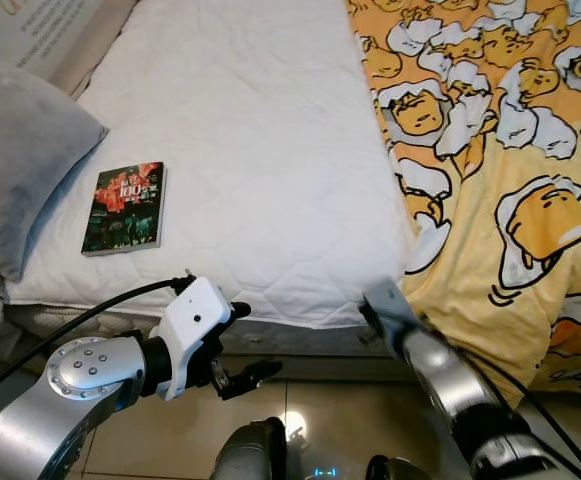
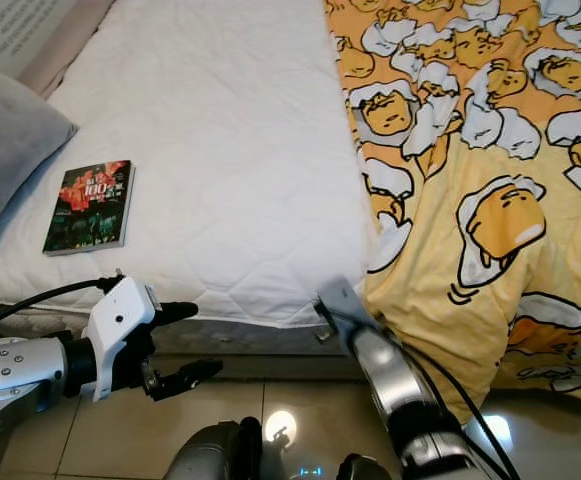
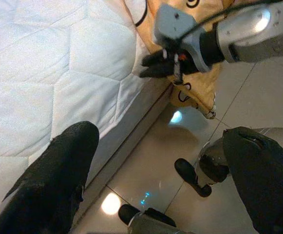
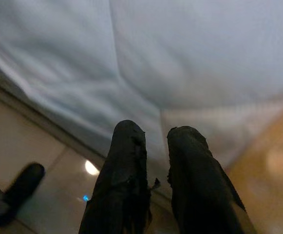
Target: Clean up the room
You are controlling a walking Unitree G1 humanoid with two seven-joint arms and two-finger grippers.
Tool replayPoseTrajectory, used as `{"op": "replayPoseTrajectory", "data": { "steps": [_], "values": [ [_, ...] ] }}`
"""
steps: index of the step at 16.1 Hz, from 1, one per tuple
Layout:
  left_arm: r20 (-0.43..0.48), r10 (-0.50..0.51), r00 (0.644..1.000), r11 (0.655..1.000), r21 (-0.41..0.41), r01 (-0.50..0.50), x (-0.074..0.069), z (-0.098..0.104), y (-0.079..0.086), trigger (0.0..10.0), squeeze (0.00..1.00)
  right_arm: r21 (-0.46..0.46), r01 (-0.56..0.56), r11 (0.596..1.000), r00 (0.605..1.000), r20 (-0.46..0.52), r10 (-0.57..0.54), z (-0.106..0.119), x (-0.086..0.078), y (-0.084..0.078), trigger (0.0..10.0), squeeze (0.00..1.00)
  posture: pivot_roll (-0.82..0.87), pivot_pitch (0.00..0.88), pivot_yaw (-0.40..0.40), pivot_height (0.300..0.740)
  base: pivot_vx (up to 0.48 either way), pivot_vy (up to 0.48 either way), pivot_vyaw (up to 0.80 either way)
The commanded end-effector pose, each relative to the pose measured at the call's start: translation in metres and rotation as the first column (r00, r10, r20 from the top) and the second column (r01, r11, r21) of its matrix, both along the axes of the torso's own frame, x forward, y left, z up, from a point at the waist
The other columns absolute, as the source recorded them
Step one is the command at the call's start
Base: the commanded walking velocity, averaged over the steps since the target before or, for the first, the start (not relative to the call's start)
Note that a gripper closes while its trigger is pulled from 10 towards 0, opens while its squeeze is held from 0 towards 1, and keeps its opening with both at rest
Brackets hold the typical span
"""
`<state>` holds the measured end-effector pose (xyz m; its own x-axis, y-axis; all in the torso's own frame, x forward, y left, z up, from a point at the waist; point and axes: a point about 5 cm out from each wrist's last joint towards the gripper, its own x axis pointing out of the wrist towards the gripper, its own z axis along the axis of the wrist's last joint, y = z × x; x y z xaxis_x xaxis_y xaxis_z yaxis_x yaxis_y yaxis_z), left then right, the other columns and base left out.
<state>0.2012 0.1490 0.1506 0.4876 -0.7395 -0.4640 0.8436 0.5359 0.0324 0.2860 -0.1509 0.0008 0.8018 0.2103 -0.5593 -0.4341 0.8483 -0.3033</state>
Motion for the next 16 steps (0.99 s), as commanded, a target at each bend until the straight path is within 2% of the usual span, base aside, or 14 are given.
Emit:
{"op": "replayPoseTrajectory", "data": {
  "steps": [1,4,7,9,13,15,16],
  "values": [
    [-0.004,-0.018,1.0,1.0,0.003,0.018,-0.002,0.001,-0.002,10.0,0.02,-0.008,-0.01,1.0,1.0,0.008,0.01,0.001,0.0,0.004,10.0,1.0,0.29,0.166,0.127,0.74,0.0,0.0,0.0],
    [-0.005,-0.021,1.0,1.0,0.004,0.021,-0.002,0.002,-0.001,10.0,0.02,-0.031,0.014,0.999,1.0,0.012,-0.013,-0.001,0.0,0.001,10.0,1.0,0.3,0.168,0.133,0.74,0.0,0.0,0.0],
    [-0.014,-0.039,0.999,0.999,0.007,0.04,-0.002,0.001,-0.001,10.0,0.02,-0.199,0.186,0.962,0.977,0.141,-0.159,0.009,0.018,-0.018,10.0,1.0,0.3,0.16,0.149,0.74,0.0,0.0,0.0],
    [-0.017,-0.044,0.999,0.999,0.006,0.044,-0.001,0.0,-0.001,10.0,0.01,-0.247,0.26,0.934,0.956,0.204,-0.212,0.016,0.024,-0.031,10.0,1.0,0.29,0.155,0.149,0.74,0.0,0.0,0.0],
    [-0.014,-0.042,0.999,0.999,-0.006,0.042,0.003,-0.004,-0.004,10.0,0.01,-0.212,0.305,0.928,0.935,0.253,-0.249,0.023,0.029,-0.04,10.0,1.0,0.26,0.124,0.135,0.74,0.0,0.0,0.0],
    [-0.008,-0.041,0.999,0.999,-0.016,0.04,0.005,-0.006,-0.006,10.0,0.01,-0.233,0.297,0.926,0.935,0.27,-0.232,0.026,0.032,-0.04,10.0,1.0,0.24,0.119,0.134,0.74,0.0,0.0,0.0],
    [-0.006,-0.047,0.999,0.999,-0.025,0.047,0.007,-0.008,-0.007,10.0,0.02,-0.267,0.311,0.912,0.928,0.292,-0.231,0.032,0.038,-0.043,10.0,1.0,0.23,0.112,0.129,0.74,0.0,0.0,0.0]
  ]
}}
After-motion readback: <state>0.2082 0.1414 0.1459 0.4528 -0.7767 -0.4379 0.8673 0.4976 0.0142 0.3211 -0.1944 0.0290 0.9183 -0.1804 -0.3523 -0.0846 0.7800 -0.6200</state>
